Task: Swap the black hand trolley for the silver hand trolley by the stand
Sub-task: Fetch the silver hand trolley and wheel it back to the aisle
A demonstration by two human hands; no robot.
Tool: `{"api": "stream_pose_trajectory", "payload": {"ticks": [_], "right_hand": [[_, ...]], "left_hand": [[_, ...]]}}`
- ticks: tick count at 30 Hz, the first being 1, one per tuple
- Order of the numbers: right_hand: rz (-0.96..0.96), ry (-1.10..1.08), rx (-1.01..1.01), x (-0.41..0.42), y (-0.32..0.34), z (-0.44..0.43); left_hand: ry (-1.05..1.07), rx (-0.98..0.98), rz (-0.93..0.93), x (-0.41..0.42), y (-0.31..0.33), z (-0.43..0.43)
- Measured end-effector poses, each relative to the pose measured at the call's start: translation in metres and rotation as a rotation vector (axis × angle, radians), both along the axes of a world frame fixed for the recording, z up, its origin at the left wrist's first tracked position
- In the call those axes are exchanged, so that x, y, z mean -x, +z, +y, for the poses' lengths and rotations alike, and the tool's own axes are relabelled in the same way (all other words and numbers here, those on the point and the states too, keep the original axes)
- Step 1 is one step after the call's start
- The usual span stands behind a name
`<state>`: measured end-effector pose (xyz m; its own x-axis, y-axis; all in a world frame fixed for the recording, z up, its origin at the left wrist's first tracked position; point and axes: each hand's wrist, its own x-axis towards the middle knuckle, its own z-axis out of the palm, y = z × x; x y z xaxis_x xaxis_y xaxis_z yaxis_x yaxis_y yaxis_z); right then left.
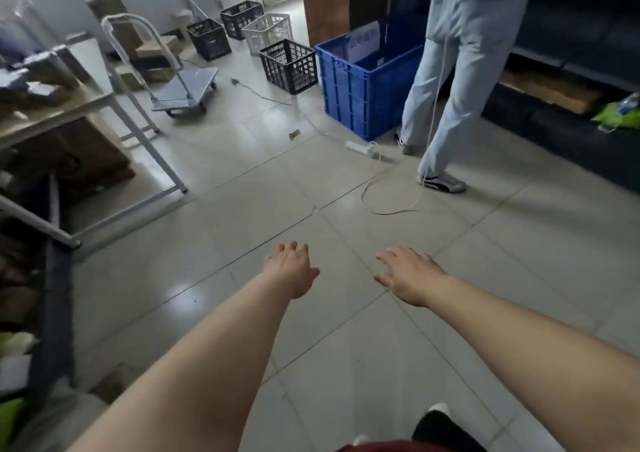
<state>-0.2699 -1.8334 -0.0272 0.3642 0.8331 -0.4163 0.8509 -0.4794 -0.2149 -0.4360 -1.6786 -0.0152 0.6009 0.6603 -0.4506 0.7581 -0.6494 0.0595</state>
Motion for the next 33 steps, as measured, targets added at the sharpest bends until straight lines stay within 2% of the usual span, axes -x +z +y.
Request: {"api": "stream_pose_trajectory", "payload": {"ticks": [6,15,18,26,33], "right_hand": [[0.006,0.137,-0.005,-0.029,-0.006,0.113],[0.013,0.257,-0.008,-0.131,0.008,0.282],[0.015,0.295,-0.001,-0.156,0.013,0.339],[0.035,0.377,0.036,-0.177,0.003,0.485],[-0.046,0.412,0.003,-0.17,0.001,0.661]], "left_hand": [[0.145,-0.028,0.022,-0.009,-0.002,0.088],[0.255,-0.039,0.045,-0.09,0.012,0.218],[0.289,-0.033,0.0,-0.115,0.017,0.259],[0.344,-0.051,-0.001,-0.137,0.026,0.399],[0.39,-0.055,0.006,-0.123,0.015,0.565]]}}
